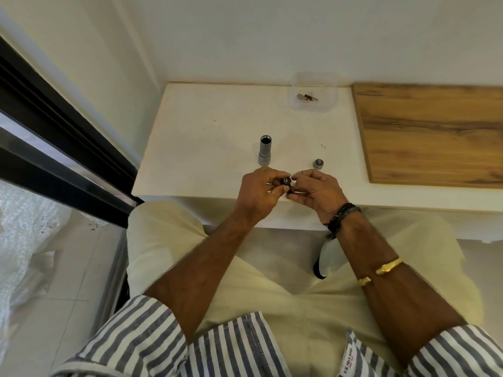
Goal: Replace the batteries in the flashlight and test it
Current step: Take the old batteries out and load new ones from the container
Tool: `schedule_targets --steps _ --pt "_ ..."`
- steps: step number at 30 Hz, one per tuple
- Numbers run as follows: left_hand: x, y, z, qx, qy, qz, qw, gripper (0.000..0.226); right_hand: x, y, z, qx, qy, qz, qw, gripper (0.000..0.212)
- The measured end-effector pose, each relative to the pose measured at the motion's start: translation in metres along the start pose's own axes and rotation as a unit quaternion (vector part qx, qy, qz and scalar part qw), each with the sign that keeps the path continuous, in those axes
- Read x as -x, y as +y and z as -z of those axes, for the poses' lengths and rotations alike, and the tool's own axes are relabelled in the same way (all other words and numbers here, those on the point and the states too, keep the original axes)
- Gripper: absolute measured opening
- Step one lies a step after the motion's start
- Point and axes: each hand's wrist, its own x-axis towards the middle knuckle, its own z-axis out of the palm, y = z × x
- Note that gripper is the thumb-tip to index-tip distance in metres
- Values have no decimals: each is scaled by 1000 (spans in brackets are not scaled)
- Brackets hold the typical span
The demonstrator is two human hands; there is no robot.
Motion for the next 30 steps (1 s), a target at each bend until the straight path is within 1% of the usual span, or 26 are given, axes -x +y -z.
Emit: schedule_targets --steps 6,10,13,15,17,18,19,20,22,24,25,26,28,29,30 --pt "1 -2 -2 29 21 40 999 28 -1 4 -2 21 21 26 999 4" --pt "-1 -2 -3 39 23 54 998 29 -2 3 -2 37 29 40 998 8" --pt "-1 -3 -4 59 26 69 995 27 -2 2 1 29 23 43 998 9" --pt "-2 -3 -4 93 34 87 991 23 -3 1 4 45 26 65 997 10" --pt "-3 -3 -3 139 38 118 983 21 -5 1 6 89 50 114 988 14" --pt "-5 -4 -3 180 32 146 972 20 -7 1 8 108 69 141 982 16" --pt "-6 -3 -3 239 23 183 953 18 -10 0 9 118 91 165 975 16" --pt "-7 -3 -2 309 10 223 924 17 -12 0 11 116 111 184 970 16" --pt "-8 -1 -1 432 -13 288 855 19 -18 -1 16 67 135 199 968 15" --pt "-9 -2 1 513 -26 325 794 22 -24 -4 24 -6 157 189 969 17" --pt "-9 -3 1 542 -28 335 770 23 -27 -5 29 -40 171 178 968 17" --pt "-9 -4 2 564 -26 344 750 23 -30 -7 34 -68 185 167 966 15" --pt "-9 -5 3 592 -15 360 721 23 -38 -10 43 -99 213 155 960 7" --pt "-9 -5 3 597 -8 366 714 23 -42 -11 46 -102 226 152 957 6" --pt "-9 -6 3 596 -3 369 713 23 -47 -11 49 -98 239 150 954 8"
